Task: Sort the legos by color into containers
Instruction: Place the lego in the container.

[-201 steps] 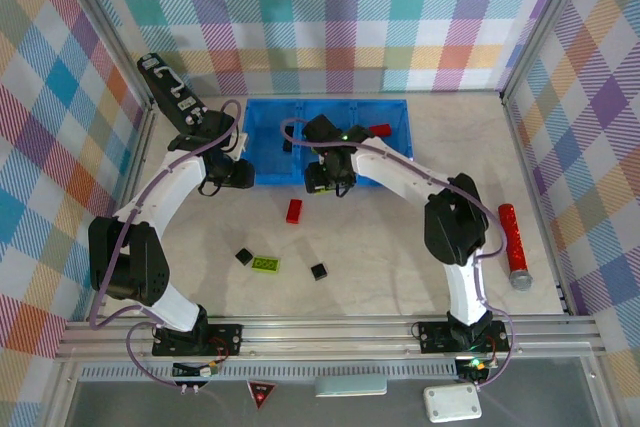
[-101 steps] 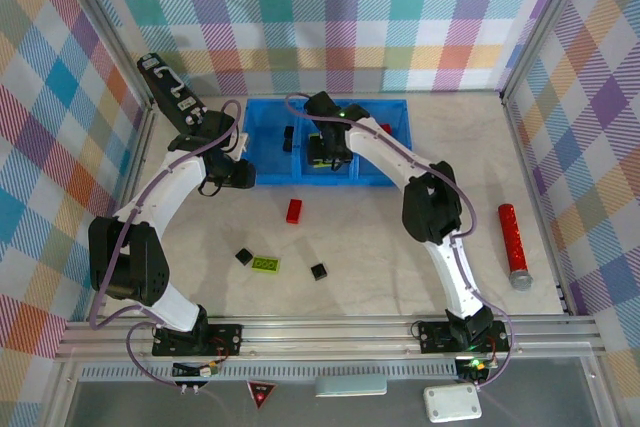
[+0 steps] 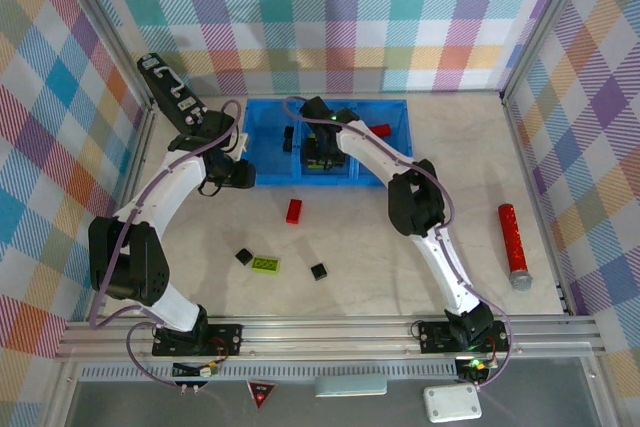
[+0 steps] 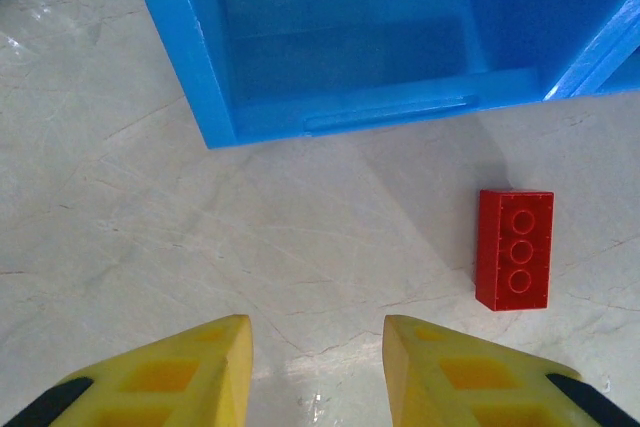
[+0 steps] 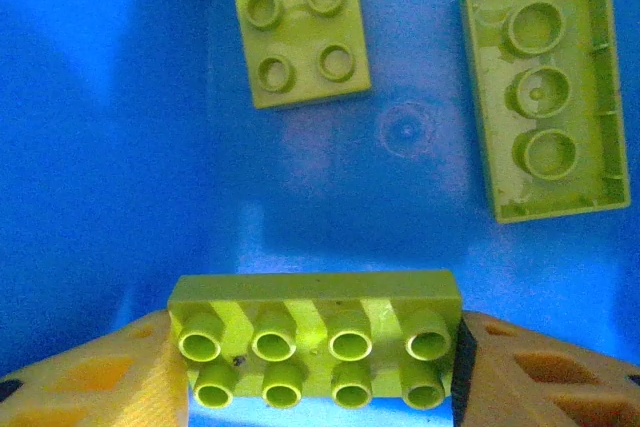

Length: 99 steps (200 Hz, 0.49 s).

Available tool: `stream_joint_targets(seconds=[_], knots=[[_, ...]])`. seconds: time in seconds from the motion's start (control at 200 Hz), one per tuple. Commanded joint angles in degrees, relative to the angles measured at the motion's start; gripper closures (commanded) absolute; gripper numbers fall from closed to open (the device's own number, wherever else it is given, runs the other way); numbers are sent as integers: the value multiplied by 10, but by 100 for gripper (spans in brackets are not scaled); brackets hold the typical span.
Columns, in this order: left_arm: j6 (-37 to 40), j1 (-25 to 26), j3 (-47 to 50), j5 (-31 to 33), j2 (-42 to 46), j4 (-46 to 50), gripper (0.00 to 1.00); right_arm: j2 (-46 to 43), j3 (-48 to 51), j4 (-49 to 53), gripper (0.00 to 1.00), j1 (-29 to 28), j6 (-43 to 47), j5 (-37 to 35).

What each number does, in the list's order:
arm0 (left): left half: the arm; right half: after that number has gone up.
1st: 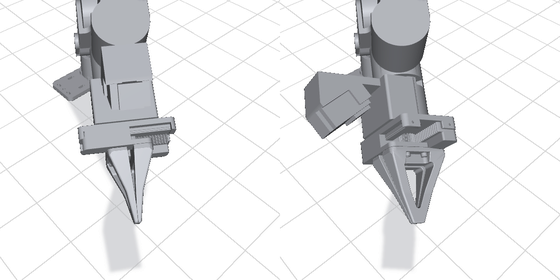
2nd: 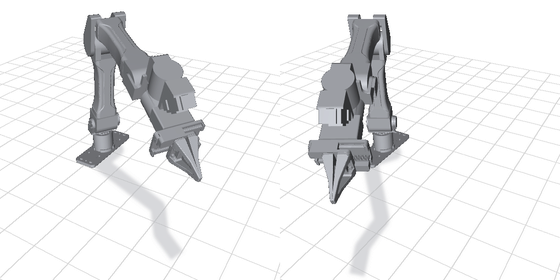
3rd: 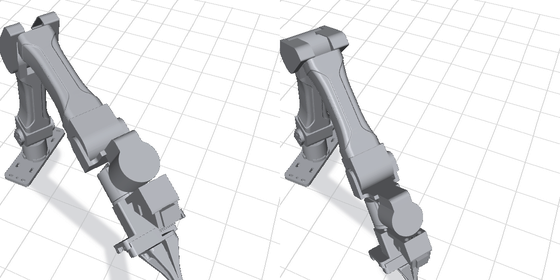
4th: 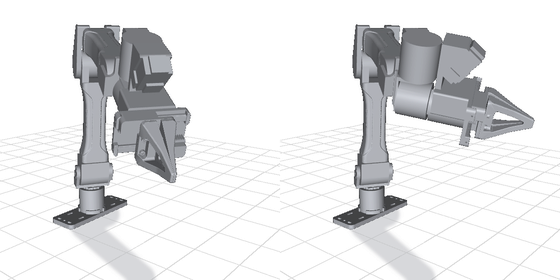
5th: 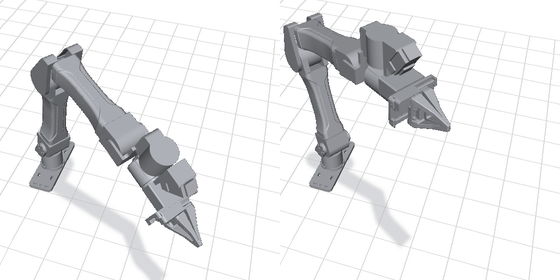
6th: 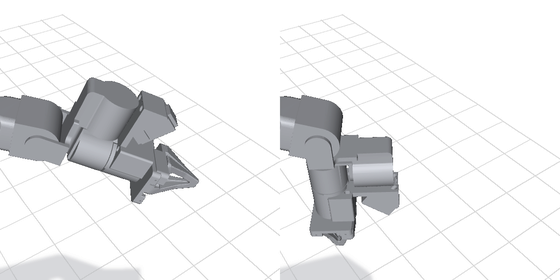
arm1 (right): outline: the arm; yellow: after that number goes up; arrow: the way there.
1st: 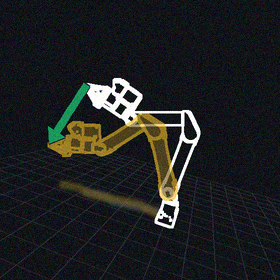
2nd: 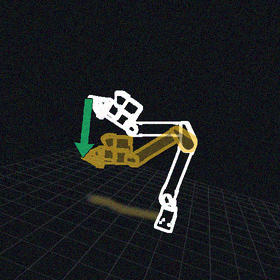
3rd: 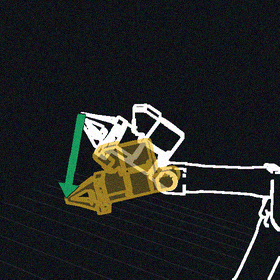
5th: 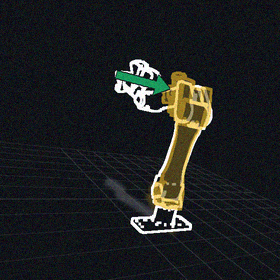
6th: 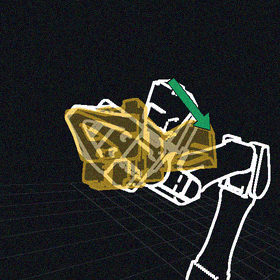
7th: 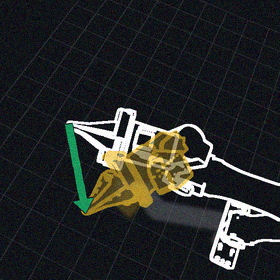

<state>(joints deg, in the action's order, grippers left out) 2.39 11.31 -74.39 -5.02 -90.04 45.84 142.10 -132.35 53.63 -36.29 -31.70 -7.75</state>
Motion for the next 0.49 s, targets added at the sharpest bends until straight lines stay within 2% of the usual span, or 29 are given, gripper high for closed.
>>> stream_joint_targets(seconds=[0.0, 0.145, 0.49], knots=[[-5, -9, 6, -7, 1, -6, 61, 12, -29, -8, 38, 5, -14, 6], [-4, -8, 6, -7, 0, -7, 61, 10, -40, 1, 30, 6, -10, 2], [-5, -9, 6, -10, -1, -6, 60, -42, -37, 30, 23, 6, 14, 5]])
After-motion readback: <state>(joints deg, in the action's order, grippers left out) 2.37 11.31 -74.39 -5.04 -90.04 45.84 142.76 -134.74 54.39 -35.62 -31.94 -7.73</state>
